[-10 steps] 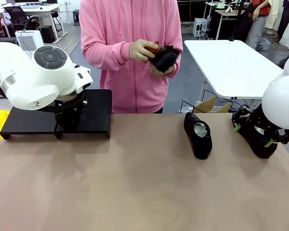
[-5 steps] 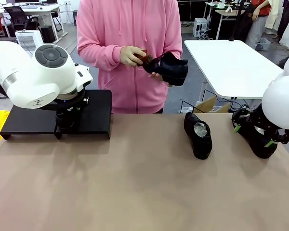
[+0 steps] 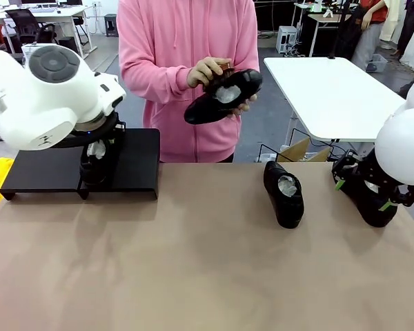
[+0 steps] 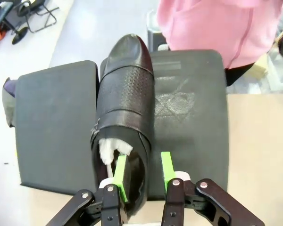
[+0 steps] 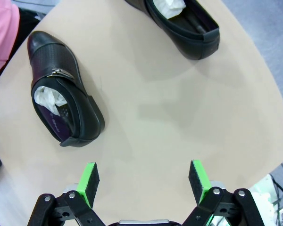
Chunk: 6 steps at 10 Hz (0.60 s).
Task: Organize the shoes by placing them on the stand.
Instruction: Place the Shoe from the middle of the table onto the Shoes Stand, then pick up one Shoe and place it in the middle of the table.
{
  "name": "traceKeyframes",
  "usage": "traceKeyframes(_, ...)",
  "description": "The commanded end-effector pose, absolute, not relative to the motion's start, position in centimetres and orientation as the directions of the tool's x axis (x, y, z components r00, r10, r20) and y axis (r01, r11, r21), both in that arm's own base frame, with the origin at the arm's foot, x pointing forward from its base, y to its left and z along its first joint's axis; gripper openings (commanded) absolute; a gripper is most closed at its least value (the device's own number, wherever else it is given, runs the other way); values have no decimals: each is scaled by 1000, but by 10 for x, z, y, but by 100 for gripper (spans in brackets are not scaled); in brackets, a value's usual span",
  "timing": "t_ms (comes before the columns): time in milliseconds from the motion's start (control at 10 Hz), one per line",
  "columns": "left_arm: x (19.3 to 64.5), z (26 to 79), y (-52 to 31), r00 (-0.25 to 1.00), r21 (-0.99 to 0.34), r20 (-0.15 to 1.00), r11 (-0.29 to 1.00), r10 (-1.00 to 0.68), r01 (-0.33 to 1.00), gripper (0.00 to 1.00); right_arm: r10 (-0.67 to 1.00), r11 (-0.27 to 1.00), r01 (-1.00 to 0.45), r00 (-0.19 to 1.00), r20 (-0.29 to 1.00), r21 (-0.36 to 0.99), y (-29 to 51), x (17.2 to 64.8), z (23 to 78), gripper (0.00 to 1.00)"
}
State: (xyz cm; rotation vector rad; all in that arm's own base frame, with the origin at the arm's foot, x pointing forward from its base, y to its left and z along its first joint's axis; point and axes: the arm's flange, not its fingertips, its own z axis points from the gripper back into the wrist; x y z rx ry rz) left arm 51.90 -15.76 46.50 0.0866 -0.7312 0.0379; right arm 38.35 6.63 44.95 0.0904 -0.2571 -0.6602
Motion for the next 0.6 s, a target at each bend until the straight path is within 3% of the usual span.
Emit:
traceKeyframes(0, 534, 453, -159, 763, 118, 646, 992, -38, -50, 38, -614, 790, 588, 761, 212, 176, 66, 383, 449, 100)
traceKeyframes(500, 534, 453, -159, 763, 118, 646, 992, -38, -50, 38, -614, 790, 588, 761, 212, 176, 66, 383, 449, 100)
